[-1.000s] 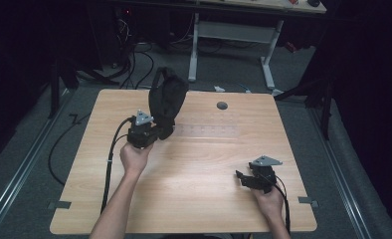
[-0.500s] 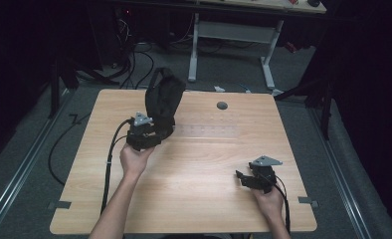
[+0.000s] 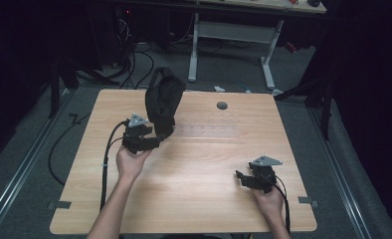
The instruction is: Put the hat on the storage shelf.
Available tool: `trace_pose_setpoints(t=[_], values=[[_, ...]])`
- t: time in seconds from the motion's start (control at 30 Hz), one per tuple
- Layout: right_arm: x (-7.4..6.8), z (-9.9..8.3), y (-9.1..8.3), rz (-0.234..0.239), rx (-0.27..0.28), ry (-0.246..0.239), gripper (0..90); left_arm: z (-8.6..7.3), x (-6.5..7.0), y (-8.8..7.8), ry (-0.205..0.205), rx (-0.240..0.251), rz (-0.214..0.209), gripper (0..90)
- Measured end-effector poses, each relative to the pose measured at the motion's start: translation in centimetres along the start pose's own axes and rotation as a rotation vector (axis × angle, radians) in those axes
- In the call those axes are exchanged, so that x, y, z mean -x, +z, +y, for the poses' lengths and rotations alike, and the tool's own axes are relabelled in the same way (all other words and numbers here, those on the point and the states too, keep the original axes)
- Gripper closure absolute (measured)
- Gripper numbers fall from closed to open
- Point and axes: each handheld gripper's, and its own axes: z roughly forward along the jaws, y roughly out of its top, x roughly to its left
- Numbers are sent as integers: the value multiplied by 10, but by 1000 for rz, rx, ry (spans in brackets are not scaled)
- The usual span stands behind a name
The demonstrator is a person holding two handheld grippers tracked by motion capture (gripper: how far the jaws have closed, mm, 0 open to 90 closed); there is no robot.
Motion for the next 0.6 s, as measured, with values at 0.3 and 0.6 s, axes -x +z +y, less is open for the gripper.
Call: trace_pose_setpoints(t=[0.3,0.6], values=[[0,0,0,0,0,1,342,1,-3,-14,-11,-1,16,394],[0,0,0,1,0,1,342,0,-3,-30,-26,-2,-3,387]])
